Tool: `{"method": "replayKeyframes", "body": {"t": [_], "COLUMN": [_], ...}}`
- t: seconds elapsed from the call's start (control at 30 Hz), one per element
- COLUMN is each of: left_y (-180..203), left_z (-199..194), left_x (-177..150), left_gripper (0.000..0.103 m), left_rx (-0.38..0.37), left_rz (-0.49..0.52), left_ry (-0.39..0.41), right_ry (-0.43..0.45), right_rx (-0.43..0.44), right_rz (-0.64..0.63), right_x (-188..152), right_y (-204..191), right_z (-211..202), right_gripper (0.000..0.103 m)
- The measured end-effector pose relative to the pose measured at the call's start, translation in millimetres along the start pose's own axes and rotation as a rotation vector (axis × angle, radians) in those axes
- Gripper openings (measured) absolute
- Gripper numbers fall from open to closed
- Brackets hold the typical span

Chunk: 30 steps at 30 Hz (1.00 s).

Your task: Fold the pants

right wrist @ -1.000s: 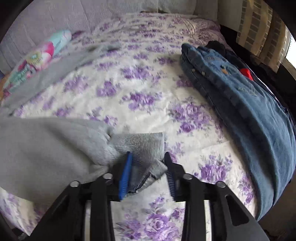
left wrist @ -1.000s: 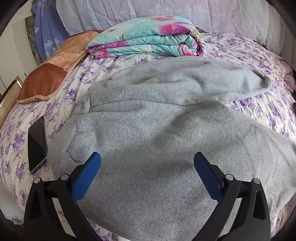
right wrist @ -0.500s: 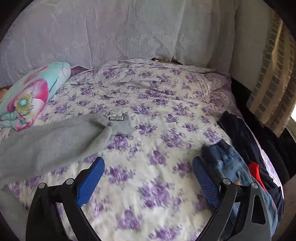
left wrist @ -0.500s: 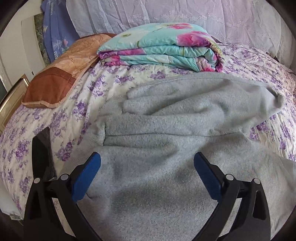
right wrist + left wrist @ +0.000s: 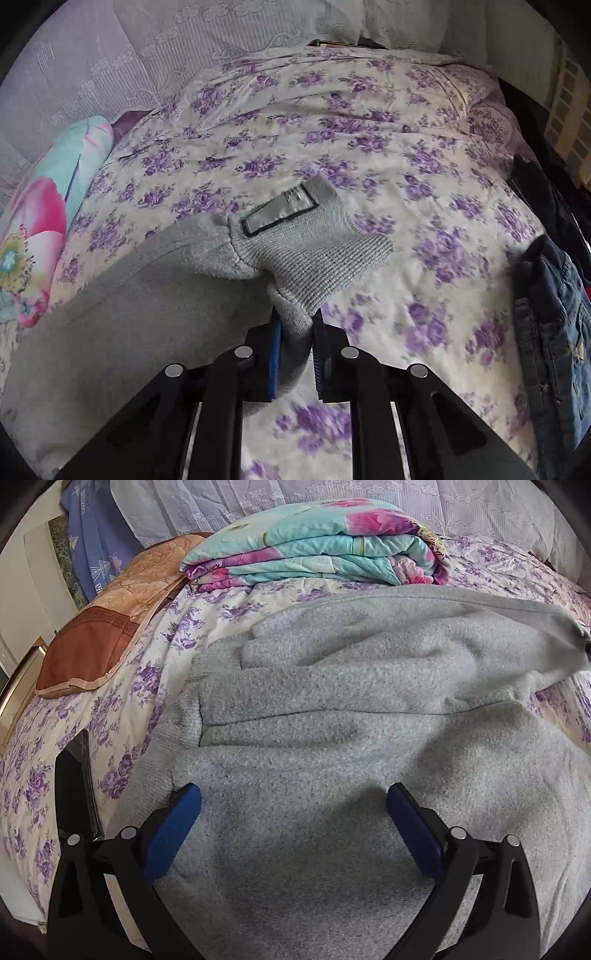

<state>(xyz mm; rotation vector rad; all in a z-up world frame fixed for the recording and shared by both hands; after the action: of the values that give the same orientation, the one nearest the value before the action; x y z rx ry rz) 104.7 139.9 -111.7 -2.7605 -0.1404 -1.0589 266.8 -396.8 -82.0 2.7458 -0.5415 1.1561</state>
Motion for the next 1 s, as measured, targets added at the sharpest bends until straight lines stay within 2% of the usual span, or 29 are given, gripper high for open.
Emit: {"method": "replayKeyframes", "body": {"t": [0.03,0.13,0.2,0.23,0.27,0.33,0.4,0.43,0.47,0.53,0.67,0.77,0.87,0.93,1.0], "left_y": [0.3,-0.2,-6.9,-13.1,-19.1,-29.2,-34.1,-34.9,-36.0,-40.5,-43.8,-58.8,-64.3,-63.2,-56.8], "left_z": [-0.6,-3.4,-9.1,-13.5,-17.5,-21.0,-18.0,-16.0,-15.1,-19.3,-38.4,-48.6,-35.3,-13.1,12.2], "left_x": [0.9,7.7,18.6,25.6,32.5,47.6,60.3,65.8,69.3,70.7,67.1,67.1,72.1,62.8,40.6], "left_gripper": [0.098,0.098,0.098,0.098,0.098,0.098,0.098,0.098,0.098,0.098,0.098,0.098,0.098,0.098,0.098], "left_rx": [-0.015,-0.068,-0.128,-0.16,-0.191,-0.267,-0.309,-0.328,-0.347,-0.383,-0.356,-0.28,-0.195,-0.163,-0.119], "left_rz": [0.005,0.031,0.005,-0.016,-0.036,-0.083,-0.123,-0.145,-0.184,-0.281,-0.232,-0.236,-0.217,-0.224,-0.191], "left_ry": [0.001,-0.016,-0.031,-0.033,-0.034,-0.059,-0.121,-0.157,-0.189,-0.205,-0.18,-0.133,-0.134,-0.184,-0.259], "right_ry": [-0.005,-0.086,-0.077,-0.043,0.01,0.124,0.222,0.252,0.264,0.247,0.215,0.2,0.169,0.077,-0.013], "right_rx": [-0.021,-0.115,-0.073,-0.06,-0.048,-0.091,-0.107,-0.086,-0.06,-0.024,0.04,0.102,0.141,0.134,0.054], "right_rz": [-0.019,-0.033,-0.027,-0.021,-0.01,-0.02,-0.045,-0.055,-0.069,-0.113,-0.198,-0.235,-0.271,-0.293,-0.329], "right_x": [-10.5,-39.2,-41.2,-36.2,-29.6,-14.9,-2.2,2.3,4.0,7.7,2.4,-3.9,-9.6,-22.3,-38.9], "right_y": [6.8,27.3,31.2,32.3,33.8,36.2,33.3,28.5,21.0,6.2,-31.4,-61.4,-84.6,-90.8,-85.6], "right_z": [-2.9,25.8,19.9,7.4,-8.8,-42.0,-65.5,-71.8,-74.2,-66.7,-47.1,-37.7,-20.8,2.6,28.4], "right_gripper": [0.016,0.075,0.073,0.073,0.073,0.074,0.077,0.083,0.088,0.089,0.089,0.089,0.089,0.089,0.089]}}
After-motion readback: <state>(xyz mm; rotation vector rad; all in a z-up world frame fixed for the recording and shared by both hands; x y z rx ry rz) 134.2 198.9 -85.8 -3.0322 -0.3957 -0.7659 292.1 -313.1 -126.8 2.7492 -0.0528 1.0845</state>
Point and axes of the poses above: each gripper's, at about its wrist camera, not at the fingertips, and z roughly the way its jaws point, y to its right, x to its top, the point moved 4 cm from there along z, roughly the way its jaws point, and after that the axes turned 8 degrees about y, right-handed, at the moved point
